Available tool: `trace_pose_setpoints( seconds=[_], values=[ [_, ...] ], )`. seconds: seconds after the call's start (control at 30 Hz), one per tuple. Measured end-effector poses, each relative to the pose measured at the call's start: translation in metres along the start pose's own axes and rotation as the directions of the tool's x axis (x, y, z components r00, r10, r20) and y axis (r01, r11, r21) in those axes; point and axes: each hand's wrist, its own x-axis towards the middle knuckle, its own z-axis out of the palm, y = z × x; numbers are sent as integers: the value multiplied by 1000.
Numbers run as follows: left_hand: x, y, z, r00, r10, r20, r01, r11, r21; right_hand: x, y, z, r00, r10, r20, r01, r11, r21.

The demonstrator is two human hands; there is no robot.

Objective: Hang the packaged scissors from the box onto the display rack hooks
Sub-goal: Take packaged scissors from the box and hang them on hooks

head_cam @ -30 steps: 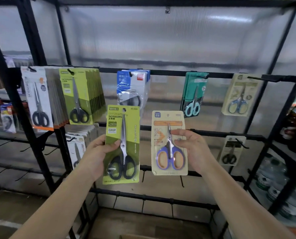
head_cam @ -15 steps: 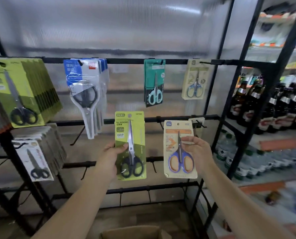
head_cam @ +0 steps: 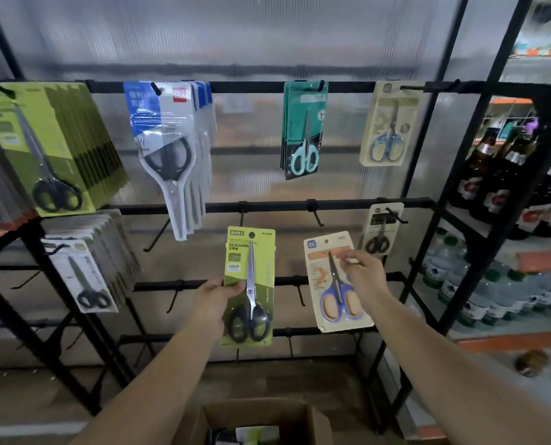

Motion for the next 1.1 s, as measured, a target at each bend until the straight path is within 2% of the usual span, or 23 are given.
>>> trace_pose_setpoints(
  seconds=[0.2,0.5,0.73,0.87,0.97,1.1],
  values=[
    [15,9,7,1000,-4,-13,4,1000,23,33,-11,14,998,20,-63,-18,1000,23],
    [43,3,16,1000,-9,11,9,1000,6,72,7,29,991,126,-47,-126,992,17],
    [46,10,20,1000,9,23,-9,1000,-17,89,12,45,992,106,-65,-104,994,35],
    [46,12,19,999,27,39,-27,999,-18,101,3,55,996,56,-76,-58,998,-34],
    [46,14,18,999,24,34,-23,999,-32,111,-6,63,1000,5,-7,-7,967,-253],
    [47,14,17,1000,7,-5,-7,999,-34,127,-6,69,989,127,80,-97,948,-303]
  ],
)
